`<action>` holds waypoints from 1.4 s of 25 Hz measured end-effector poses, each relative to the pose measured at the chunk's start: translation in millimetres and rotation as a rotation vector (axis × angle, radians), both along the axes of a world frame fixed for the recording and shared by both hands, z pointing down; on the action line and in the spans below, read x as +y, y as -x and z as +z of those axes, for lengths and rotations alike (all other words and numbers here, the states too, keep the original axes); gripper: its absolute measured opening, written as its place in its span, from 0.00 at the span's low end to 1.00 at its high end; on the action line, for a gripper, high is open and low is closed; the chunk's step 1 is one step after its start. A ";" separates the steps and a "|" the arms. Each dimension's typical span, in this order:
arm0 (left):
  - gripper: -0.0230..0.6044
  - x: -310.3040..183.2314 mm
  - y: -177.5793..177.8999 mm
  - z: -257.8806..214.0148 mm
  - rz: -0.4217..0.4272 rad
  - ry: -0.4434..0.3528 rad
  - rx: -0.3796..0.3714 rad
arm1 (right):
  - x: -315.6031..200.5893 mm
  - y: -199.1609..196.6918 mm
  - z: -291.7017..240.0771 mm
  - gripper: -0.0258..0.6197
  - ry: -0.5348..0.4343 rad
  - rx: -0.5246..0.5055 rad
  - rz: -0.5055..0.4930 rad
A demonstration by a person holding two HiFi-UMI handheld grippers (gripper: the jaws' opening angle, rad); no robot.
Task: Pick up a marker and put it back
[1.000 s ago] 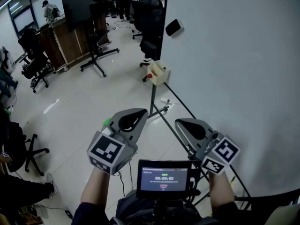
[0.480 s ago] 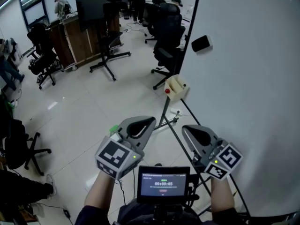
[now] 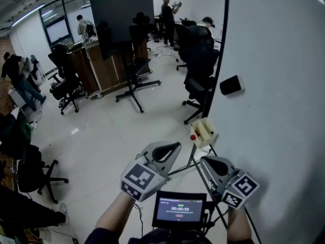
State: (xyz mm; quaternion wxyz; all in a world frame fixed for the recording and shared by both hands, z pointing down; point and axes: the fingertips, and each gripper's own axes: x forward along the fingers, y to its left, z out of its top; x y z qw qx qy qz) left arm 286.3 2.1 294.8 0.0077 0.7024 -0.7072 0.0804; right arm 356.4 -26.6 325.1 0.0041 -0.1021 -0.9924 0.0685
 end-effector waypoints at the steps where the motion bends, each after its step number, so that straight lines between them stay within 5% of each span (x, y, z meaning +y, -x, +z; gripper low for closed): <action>1: 0.04 -10.2 3.6 -0.6 -0.001 0.016 -0.016 | -11.6 5.0 1.0 0.06 0.005 -0.003 -0.002; 4: 0.04 -33.6 15.5 -5.0 -0.023 0.037 -0.062 | -41.6 17.3 8.6 0.06 0.025 0.021 -0.023; 10: 0.04 -71.3 45.4 -1.1 -0.056 0.057 -0.033 | -68.4 44.6 5.9 0.06 0.040 -0.024 -0.080; 24: 0.04 -131.8 82.5 24.9 0.082 0.035 -0.006 | -97.4 89.5 24.8 0.06 -0.012 0.009 0.017; 35: 0.04 -148.0 177.1 36.8 0.247 -0.013 0.058 | -123.8 160.3 21.3 0.06 -0.067 0.017 0.273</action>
